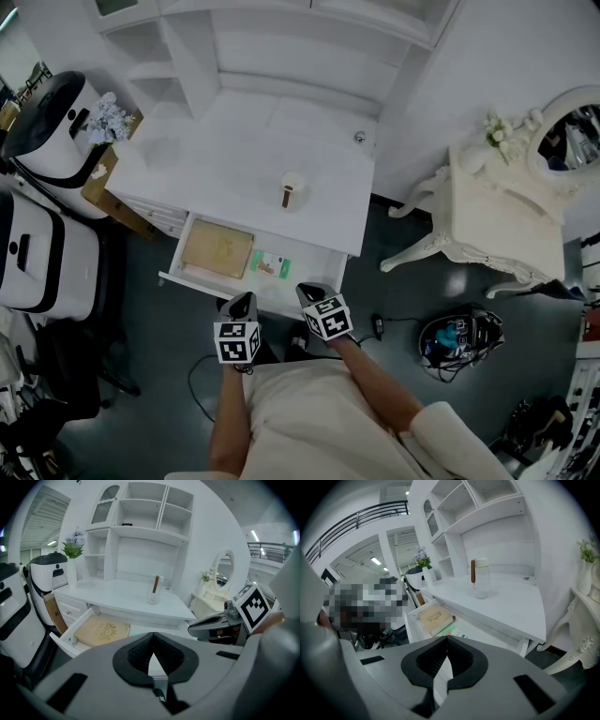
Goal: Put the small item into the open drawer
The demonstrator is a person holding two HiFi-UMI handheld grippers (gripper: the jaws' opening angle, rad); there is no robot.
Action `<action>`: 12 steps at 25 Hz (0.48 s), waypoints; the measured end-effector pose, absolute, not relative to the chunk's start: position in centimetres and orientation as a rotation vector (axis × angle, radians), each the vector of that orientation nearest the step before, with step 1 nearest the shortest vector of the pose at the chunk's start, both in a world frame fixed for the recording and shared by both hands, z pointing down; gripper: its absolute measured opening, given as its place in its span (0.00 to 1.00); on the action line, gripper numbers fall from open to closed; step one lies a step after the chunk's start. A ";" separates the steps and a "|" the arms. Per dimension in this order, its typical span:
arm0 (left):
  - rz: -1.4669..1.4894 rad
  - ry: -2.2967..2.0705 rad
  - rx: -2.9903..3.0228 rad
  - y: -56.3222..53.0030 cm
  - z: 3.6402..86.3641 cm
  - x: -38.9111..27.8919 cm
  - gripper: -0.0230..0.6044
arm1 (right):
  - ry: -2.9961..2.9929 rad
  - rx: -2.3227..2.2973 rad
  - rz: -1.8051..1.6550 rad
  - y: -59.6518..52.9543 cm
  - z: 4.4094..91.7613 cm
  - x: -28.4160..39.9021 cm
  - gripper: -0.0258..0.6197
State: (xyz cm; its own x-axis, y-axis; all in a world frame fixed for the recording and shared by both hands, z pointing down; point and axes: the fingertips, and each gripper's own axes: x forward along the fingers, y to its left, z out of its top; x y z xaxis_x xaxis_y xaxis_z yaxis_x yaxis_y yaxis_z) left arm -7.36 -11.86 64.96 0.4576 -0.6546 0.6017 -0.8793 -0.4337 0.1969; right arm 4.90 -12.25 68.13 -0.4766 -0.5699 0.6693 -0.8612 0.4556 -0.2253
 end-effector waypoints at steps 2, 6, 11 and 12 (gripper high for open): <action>0.616 -1.278 2.222 -11.8 65.0 -7.3 0.06 | -2.198 1.192 0.760 -12.2 68.2 5.0 0.08; 0.617 -1.282 2.221 -11.7 65.0 -7.4 0.06 | -2.195 1.187 0.753 -12.0 68.2 4.9 0.08; 0.608 -1.285 2.215 -11.7 65.1 -7.5 0.06 | -2.197 1.175 0.750 -11.8 68.2 4.8 0.08; 0.608 -1.284 2.215 -11.7 65.1 -7.5 0.06 | -2.196 1.174 0.748 -11.8 68.2 4.8 0.08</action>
State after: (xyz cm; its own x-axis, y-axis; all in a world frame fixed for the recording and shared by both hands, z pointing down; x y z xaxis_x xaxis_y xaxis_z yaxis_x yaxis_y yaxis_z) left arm -7.46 -11.69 65.10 0.4543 -0.6564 0.6023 -0.8819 -0.4268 0.2001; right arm 4.83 -11.85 68.22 -0.4783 -0.5599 0.6766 -0.8565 0.4678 -0.2184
